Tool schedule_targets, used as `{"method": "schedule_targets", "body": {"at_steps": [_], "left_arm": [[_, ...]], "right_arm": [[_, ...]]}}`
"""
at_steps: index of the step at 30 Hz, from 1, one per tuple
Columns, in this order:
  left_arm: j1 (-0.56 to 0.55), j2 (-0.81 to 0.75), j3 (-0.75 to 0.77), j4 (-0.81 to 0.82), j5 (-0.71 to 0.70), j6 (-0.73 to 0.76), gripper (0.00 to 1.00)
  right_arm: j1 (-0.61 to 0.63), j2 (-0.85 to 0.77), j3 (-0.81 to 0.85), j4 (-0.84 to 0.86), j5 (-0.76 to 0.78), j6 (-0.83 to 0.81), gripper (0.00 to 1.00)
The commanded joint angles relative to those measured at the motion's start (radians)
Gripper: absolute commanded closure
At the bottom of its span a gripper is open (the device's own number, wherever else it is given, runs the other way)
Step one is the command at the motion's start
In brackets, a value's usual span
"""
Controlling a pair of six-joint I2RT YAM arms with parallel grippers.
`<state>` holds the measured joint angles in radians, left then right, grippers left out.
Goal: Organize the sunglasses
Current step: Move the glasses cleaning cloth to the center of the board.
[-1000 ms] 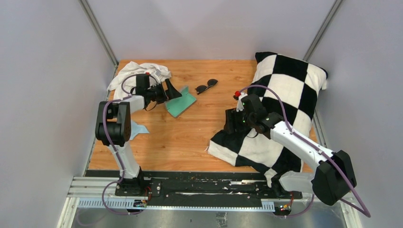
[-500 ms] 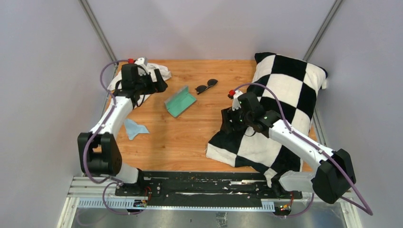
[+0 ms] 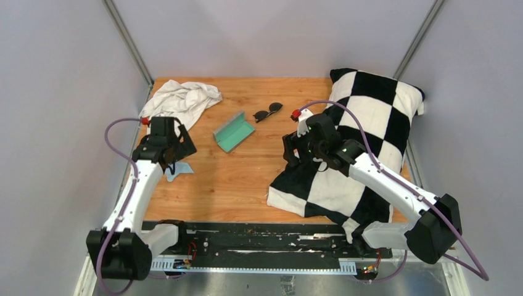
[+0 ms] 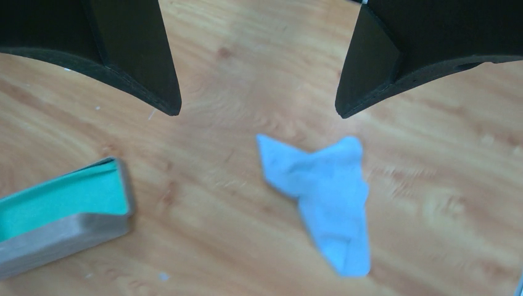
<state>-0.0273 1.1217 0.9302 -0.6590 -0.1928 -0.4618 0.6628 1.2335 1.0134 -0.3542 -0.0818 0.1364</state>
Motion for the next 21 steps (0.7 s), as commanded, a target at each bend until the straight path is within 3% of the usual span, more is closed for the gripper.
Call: {"method": "schedule_targets", "body": {"at_steps": [1,7,21], "left_arm": [[0.007,-0.118,-0.11,-0.151,-0.103,-0.143,0.01],[0.007,-0.045,-0.273,0.016,-0.028,-0.241,0.32],[0.007,0.078,-0.322,0.291,-0.046,-0.238,0.4]], "right_arm": [[0.013,-0.011,-0.007,0.008,-0.019,-0.007,0.21],[0.012,-0.007,-0.032,0.038,-0.065,0.001,0.21],[0.017,-0.024,-0.036,0.042,-0.101,0.006,0.2]]}}
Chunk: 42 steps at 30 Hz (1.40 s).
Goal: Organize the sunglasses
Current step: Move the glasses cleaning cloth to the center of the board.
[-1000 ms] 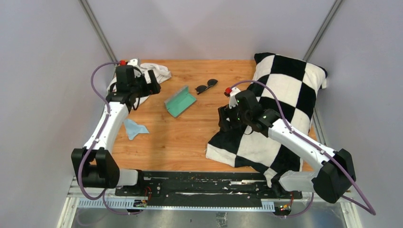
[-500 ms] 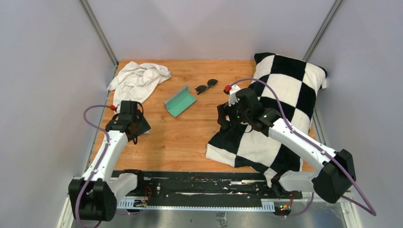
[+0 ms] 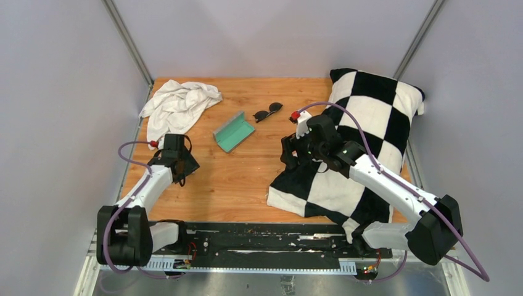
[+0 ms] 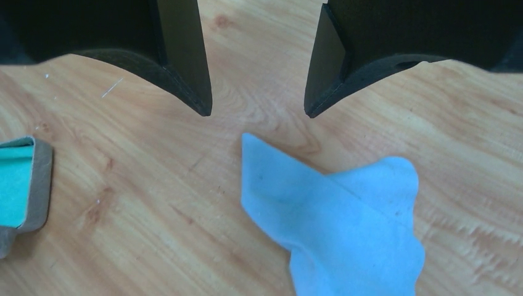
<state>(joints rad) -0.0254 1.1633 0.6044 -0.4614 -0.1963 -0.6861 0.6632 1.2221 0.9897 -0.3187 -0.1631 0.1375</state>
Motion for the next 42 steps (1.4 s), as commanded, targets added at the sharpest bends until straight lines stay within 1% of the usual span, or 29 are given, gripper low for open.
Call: {"method": "schedule_targets", "body": {"at_steps": [1,6,8,9,10,12,14,15,19,21,23,25,27,28,29,30,31,32,33,34,37,39,42], "left_arm": [[0.005,0.057,0.012,0.101,-0.047,-0.009,0.4],[0.005,0.14,0.021,0.146,-0.061,-0.008,0.42],[0.005,0.168,0.018,0.162,-0.06,-0.019,0.47],[0.005,0.178,0.02,0.164,-0.055,-0.023,0.52],[0.005,0.183,0.02,0.164,-0.049,-0.024,0.62],[0.005,0.178,0.02,0.161,-0.039,-0.022,0.77],[0.005,0.153,0.02,0.153,-0.032,-0.014,0.95],[0.005,0.138,0.022,0.145,-0.025,-0.008,1.0],[0.0,0.048,0.03,0.069,0.03,0.019,1.0],[-0.039,-0.021,0.013,0.043,0.065,0.008,1.0],[-0.118,-0.081,-0.01,0.021,0.079,-0.036,1.0],[-0.227,-0.118,-0.033,0.012,0.091,-0.11,1.0],[-0.363,-0.127,-0.046,0.012,0.078,-0.197,0.99],[-0.426,-0.123,-0.045,0.019,0.07,-0.23,0.88],[-0.481,-0.107,-0.034,0.027,0.075,-0.249,0.63],[-0.531,-0.092,-0.015,0.023,0.085,-0.254,0.36],[-0.549,-0.077,0.013,0.006,0.094,-0.248,0.25],[-0.557,-0.069,0.044,-0.027,0.093,-0.231,0.2],[-0.558,-0.068,0.078,-0.081,0.082,-0.208,0.2],[-0.559,-0.077,0.108,-0.12,0.058,-0.19,0.22],[-0.538,-0.107,0.17,-0.226,-0.035,-0.159,0.31],[-0.488,-0.115,0.183,-0.264,-0.044,-0.141,0.39],[-0.388,-0.115,0.15,-0.279,-0.029,-0.14,0.52]], "right_arm": [[0.017,-0.014,-0.013,0.006,-0.02,0.006,0.2],[0.019,-0.018,-0.015,-0.001,-0.015,0.011,0.2],[0.019,-0.022,-0.015,-0.005,-0.015,0.011,0.2],[0.019,-0.024,-0.015,-0.007,-0.014,0.011,0.2],[0.019,-0.024,-0.015,-0.012,-0.01,0.011,0.2],[0.018,-0.027,-0.014,-0.02,0.0,0.011,0.2],[0.018,-0.032,-0.016,-0.024,0.011,0.016,0.2],[0.019,-0.035,-0.017,-0.025,0.014,0.019,0.2],[0.018,-0.046,-0.021,-0.028,0.011,0.028,0.2],[0.018,-0.051,-0.027,-0.031,0.013,0.031,0.2],[0.019,-0.052,-0.034,-0.031,0.019,0.035,0.2],[0.019,-0.047,-0.04,-0.031,0.028,0.038,0.2],[0.018,-0.037,-0.045,-0.034,0.052,0.053,0.21],[0.019,-0.032,-0.046,-0.036,0.055,0.059,0.21],[0.018,-0.027,-0.046,-0.038,0.055,0.067,0.21],[0.019,-0.023,-0.048,-0.038,0.049,0.072,0.21],[0.018,-0.02,-0.048,-0.039,0.04,0.076,0.21],[0.019,-0.018,-0.049,-0.039,0.032,0.079,0.21],[0.019,-0.018,-0.049,-0.039,0.024,0.08,0.21],[0.019,-0.019,-0.051,-0.039,0.018,0.081,0.21],[0.022,-0.023,-0.054,-0.039,0.012,0.082,0.21],[0.03,-0.018,-0.052,-0.034,0.009,0.083,0.22],[0.06,0.004,-0.038,-0.018,0.006,0.091,0.23]]}}
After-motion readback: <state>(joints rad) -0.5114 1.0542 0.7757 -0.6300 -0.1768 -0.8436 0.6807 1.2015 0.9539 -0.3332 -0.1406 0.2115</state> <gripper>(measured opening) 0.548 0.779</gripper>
